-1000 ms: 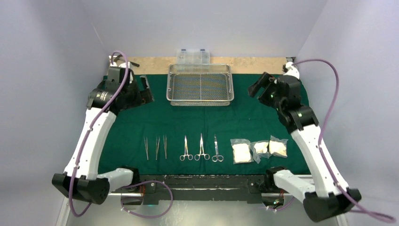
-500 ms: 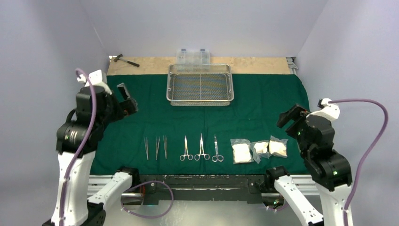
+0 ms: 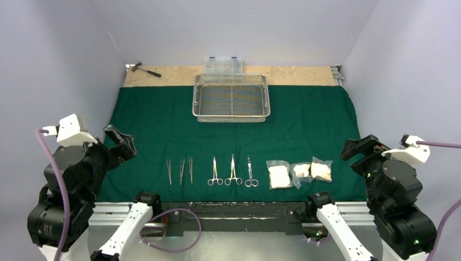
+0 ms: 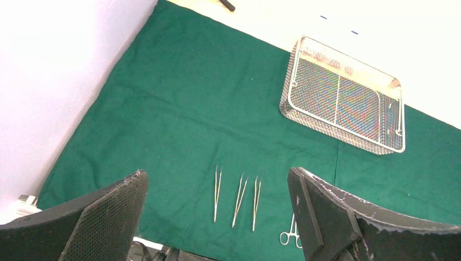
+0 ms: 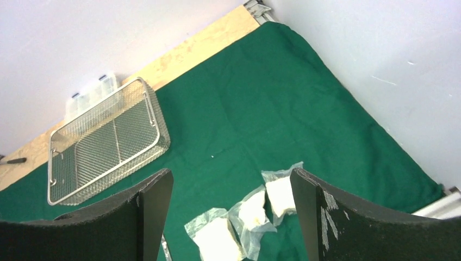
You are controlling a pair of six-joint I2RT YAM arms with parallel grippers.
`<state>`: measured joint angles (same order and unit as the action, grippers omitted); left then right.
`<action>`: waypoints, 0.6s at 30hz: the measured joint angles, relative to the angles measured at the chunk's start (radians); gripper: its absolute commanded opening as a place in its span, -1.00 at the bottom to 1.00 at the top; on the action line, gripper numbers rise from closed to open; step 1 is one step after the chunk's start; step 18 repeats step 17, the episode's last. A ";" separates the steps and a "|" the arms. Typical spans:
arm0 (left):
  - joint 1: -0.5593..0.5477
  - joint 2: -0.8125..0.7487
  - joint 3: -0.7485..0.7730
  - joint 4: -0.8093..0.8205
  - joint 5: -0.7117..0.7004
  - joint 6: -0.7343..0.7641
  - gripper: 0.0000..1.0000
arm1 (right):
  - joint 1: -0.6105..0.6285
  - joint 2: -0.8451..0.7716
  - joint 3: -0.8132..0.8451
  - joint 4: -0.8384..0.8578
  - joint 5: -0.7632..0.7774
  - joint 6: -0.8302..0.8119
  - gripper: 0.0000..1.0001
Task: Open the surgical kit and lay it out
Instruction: Reset both arms
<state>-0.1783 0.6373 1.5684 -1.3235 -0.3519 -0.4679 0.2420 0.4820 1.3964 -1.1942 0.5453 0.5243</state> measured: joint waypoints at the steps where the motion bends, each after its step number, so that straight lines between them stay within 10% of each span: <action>1: 0.000 -0.008 0.006 -0.008 -0.002 0.000 0.99 | 0.000 0.000 0.012 -0.016 0.011 0.006 0.64; 18: 0.000 -0.050 0.094 -0.107 -0.005 -0.004 0.99 | -0.003 -0.025 0.081 -0.138 0.034 0.045 0.63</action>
